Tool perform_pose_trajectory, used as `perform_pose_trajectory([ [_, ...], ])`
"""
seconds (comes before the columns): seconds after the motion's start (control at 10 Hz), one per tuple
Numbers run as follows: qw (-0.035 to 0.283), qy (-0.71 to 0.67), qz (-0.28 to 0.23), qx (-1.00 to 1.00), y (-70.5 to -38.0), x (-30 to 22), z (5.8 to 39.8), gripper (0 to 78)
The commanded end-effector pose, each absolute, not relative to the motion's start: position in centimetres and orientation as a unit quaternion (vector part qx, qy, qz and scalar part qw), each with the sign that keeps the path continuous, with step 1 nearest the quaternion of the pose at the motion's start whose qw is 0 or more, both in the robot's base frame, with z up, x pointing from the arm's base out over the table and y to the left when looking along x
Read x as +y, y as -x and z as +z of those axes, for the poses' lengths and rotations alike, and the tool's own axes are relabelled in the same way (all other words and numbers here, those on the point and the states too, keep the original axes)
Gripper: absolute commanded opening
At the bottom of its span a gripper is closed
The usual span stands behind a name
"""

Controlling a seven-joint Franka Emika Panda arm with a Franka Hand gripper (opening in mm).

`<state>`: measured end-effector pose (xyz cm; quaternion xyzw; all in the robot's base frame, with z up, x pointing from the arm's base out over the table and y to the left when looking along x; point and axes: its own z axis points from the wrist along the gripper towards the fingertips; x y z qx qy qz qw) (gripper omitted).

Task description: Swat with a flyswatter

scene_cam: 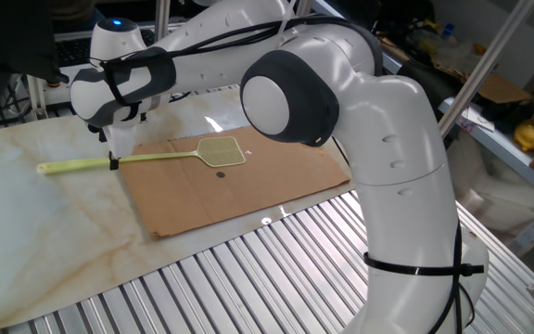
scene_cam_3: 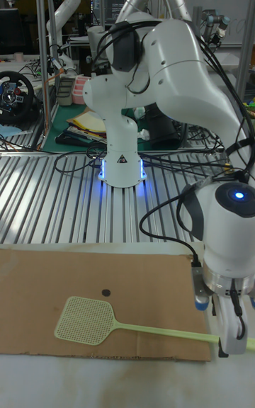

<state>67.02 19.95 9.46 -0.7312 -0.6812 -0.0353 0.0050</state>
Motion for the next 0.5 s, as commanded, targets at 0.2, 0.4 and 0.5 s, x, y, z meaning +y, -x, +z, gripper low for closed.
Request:
perform_pose_trajectory([
  [0.2,-0.001,0.733,-0.026,-0.680,-67.54,20.97,7.94,77.4],
  [0.4,-0.001,0.731,-0.023,-0.682,-67.64,20.85,7.80,77.4],
  [0.5,-0.002,0.731,-0.021,-0.682,-67.70,20.79,7.76,77.4],
])
